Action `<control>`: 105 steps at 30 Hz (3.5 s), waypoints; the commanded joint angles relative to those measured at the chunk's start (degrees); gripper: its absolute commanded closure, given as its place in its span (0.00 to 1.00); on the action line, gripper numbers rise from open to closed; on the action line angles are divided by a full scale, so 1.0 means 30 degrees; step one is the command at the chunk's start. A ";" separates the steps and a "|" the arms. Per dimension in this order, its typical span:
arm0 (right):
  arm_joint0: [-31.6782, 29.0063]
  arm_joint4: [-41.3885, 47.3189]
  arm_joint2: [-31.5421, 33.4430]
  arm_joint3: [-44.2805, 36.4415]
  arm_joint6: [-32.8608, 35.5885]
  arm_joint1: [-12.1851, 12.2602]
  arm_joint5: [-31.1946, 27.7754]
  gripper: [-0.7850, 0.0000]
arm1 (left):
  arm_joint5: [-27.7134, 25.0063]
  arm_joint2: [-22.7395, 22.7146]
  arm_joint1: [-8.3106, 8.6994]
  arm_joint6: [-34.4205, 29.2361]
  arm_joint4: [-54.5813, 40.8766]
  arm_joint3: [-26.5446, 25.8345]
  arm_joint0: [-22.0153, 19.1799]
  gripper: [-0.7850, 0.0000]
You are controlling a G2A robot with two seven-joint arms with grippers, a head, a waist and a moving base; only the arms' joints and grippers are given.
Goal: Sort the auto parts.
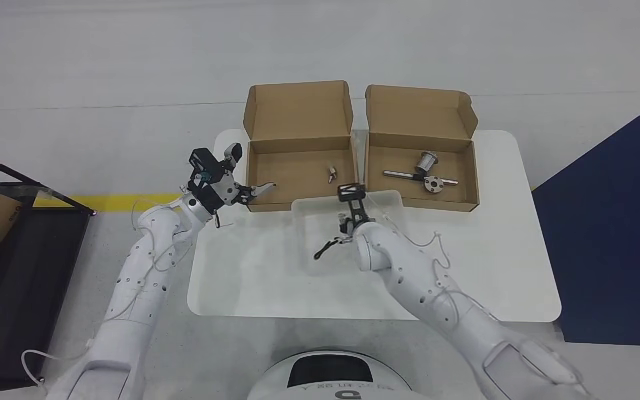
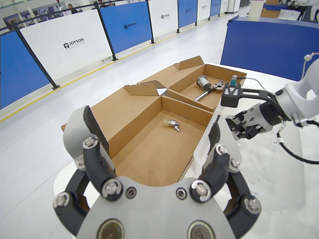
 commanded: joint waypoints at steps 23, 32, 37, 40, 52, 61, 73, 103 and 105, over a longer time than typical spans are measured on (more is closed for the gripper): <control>0.0934 0.0652 -0.0274 0.2490 -0.1897 -0.1580 0.1156 0.51 | 0.0000 0.0000 0.0000 0.0000 0.0000 0.0000 0.0000 0.00; 0.1463 0.0925 -0.0511 0.3898 -0.2394 -0.2289 0.1569 0.52 | 0.0000 0.0000 0.0000 0.0000 0.0000 0.0000 0.0000 0.00; 0.1642 0.0962 -0.0501 0.4519 -0.2594 -0.2579 0.1674 0.53 | 0.0000 0.0000 0.0000 0.0000 0.0000 0.0000 0.0000 0.00; 0.1707 0.0922 -0.0509 0.4839 -0.2663 -0.2733 0.1708 0.55 | 0.0000 0.0000 0.0000 0.0000 0.0000 0.0000 0.0000 0.00; 0.1180 0.0158 -0.0220 0.5049 -0.3159 -0.2925 0.1403 0.84 | 0.0000 0.0000 0.0000 0.0000 0.0000 0.0000 0.0000 0.00; -0.0589 -0.1115 0.0698 0.3238 -0.4086 -0.2432 0.0795 0.97 | 0.0000 0.0000 0.0000 0.0000 0.0000 0.0000 0.0000 0.00; -0.5372 -0.4938 0.3212 -0.3363 -0.4275 -0.0804 -0.1172 1.00 | 0.0000 0.0000 0.0000 0.0000 0.0000 0.0000 0.0000 0.00; -0.1968 -0.3373 0.4926 -0.0475 0.0669 -0.1430 -0.0992 0.58 | 0.0000 0.0000 0.0000 0.0000 0.0000 0.0000 0.0000 0.00; -0.2015 -0.3398 0.5014 -0.0527 0.0675 -0.1429 -0.1108 0.58 | 0.0000 0.0000 0.0000 0.0000 0.0000 0.0000 0.0000 0.00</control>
